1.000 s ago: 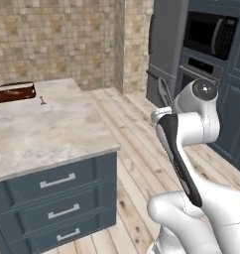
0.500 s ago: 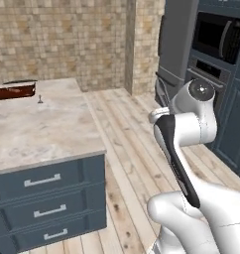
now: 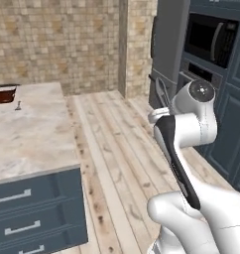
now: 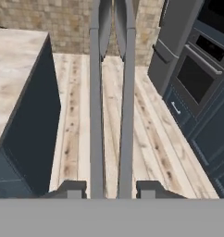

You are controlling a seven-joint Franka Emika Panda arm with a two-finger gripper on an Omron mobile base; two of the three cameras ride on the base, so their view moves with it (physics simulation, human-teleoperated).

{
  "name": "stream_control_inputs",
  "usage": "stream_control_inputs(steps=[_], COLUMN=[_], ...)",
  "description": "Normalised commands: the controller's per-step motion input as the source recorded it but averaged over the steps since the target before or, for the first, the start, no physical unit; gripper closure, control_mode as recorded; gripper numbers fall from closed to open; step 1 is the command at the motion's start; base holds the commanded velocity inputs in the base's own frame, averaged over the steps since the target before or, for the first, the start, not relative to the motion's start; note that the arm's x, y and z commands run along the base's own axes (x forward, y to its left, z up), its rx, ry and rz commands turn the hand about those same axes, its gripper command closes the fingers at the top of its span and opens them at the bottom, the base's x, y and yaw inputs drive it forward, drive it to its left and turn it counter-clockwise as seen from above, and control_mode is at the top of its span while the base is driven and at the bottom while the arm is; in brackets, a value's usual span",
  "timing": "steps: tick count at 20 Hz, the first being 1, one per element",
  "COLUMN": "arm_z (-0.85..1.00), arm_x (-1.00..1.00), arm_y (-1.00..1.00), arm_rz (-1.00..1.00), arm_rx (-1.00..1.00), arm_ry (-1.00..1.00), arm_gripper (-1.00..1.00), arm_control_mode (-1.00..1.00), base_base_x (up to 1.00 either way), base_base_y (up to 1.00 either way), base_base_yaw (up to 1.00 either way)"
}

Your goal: Take the tongs from the drawer on the right and place them on the dining counter next to the tray containing the kebab skewer.

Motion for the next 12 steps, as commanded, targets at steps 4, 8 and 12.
stream_control_inputs(steps=[4, 8, 12], arm_z=[0.0, 0.0, 0.0], arm_x=[0.0, 0.0, 0.0], arm_y=[0.0, 0.0, 0.0], arm_rz=[0.0, 0.0, 0.0], arm_rx=[0.0, 0.0, 0.0], arm_ry=[0.0, 0.0, 0.0], arm_gripper=[1.0, 1.0, 1.0], arm_control_mode=[1.0, 1.0, 1.0], base_base_x=[1.0, 1.0, 1.0], base_base_y=[-0.57, -0.65, -0.52], base_base_yaw=[0.0, 0.0, 0.03])
